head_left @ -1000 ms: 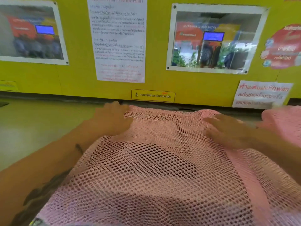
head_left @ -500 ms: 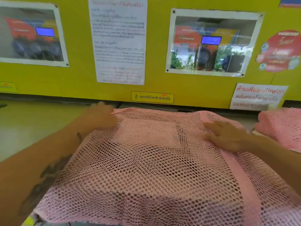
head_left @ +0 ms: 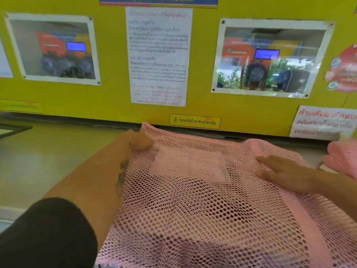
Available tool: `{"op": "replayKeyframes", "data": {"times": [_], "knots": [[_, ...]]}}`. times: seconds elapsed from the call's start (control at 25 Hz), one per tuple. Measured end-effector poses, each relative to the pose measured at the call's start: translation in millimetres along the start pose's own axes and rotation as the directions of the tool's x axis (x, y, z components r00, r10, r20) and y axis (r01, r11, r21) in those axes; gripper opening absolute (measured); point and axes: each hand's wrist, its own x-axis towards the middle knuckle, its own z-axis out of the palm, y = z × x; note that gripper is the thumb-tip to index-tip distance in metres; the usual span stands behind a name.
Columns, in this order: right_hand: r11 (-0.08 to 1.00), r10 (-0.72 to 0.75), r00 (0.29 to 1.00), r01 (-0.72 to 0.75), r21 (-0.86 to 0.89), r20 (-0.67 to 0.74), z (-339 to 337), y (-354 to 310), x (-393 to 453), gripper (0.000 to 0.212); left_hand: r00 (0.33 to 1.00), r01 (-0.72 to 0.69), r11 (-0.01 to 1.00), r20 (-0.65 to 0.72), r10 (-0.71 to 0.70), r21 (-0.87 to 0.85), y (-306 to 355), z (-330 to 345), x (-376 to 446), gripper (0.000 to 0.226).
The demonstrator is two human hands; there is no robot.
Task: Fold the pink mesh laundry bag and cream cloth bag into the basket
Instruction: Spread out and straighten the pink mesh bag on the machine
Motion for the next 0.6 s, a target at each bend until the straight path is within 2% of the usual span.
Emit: {"op": "replayKeyframes", "data": {"times": [0.04, 0.12, 0.2, 0.32, 0.4, 0.48, 0.6], "knots": [[1.000, 0.002, 1.000, -0.002, 0.006, -0.002, -2, -1, -1, 0.100, 0.999, 0.054, 0.998, 0.000, -0.054, -0.021, 2, 0, -4, 0.087], [1.000, -0.014, 1.000, 0.015, 0.025, -0.021, -8, -4, 2, 0.116, 0.998, 0.049, 0.998, -0.048, -0.050, -0.027, 15, -5, -19, 0.080], [0.999, 0.003, 0.997, 0.000, 0.034, -0.081, -7, -2, 7, 0.130, 0.992, -0.078, 0.997, -0.098, 0.078, -0.004, 36, -9, -35, 0.070], [0.999, 0.030, 0.997, -0.027, 0.037, -0.076, 1, 3, 13, 0.123, 0.939, -0.333, 0.940, -0.065, 0.338, 0.068, 55, 7, -58, 0.064], [0.998, 0.038, 0.997, -0.034, 0.061, -0.064, 4, 10, 12, 0.114, 0.949, -0.316, 0.943, 0.018, 0.316, 0.102, 50, 26, -71, 0.071], [0.997, 0.032, 0.997, -0.027, 0.073, -0.073, 2, 14, 10, 0.109, 0.973, -0.232, 0.969, 0.013, 0.232, 0.079, 39, 37, -77, 0.079], [1.000, 0.013, 1.000, -0.013, 0.027, -0.009, 6, 10, 2, 0.106, 0.978, -0.207, 0.977, 0.029, 0.206, 0.057, 28, 38, -82, 0.105]]}}
